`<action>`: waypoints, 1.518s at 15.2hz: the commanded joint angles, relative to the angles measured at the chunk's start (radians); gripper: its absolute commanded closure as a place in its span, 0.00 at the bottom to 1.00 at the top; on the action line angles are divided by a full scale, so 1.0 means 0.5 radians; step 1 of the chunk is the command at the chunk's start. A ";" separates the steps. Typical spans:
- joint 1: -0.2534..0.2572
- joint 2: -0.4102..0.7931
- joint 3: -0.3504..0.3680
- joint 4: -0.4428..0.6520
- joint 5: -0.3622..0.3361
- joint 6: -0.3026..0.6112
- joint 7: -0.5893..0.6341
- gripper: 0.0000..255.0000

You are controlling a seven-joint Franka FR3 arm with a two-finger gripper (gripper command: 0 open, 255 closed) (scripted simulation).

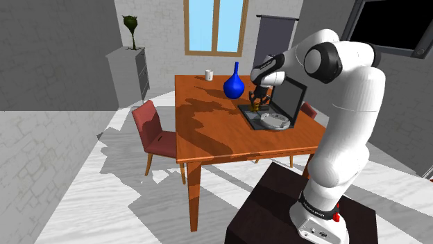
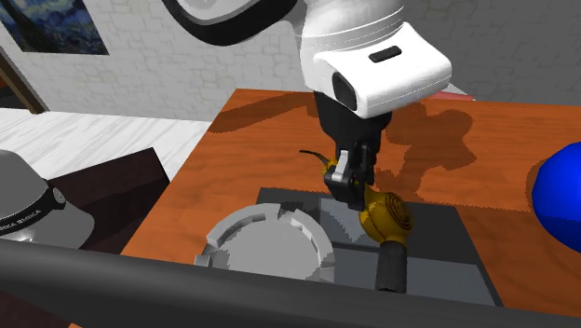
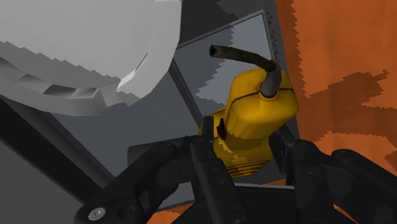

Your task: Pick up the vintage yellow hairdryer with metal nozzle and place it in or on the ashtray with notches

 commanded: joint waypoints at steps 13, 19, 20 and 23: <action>-0.034 -0.258 -0.063 -0.008 -0.107 -0.233 -0.035 1.00; -0.142 -0.521 -0.173 -0.251 -0.181 -0.236 -0.221 1.00; -0.162 -0.561 -0.193 -0.284 -0.194 -0.241 -0.255 1.00; -0.207 -0.636 -0.242 -0.365 -0.216 -0.229 -0.338 1.00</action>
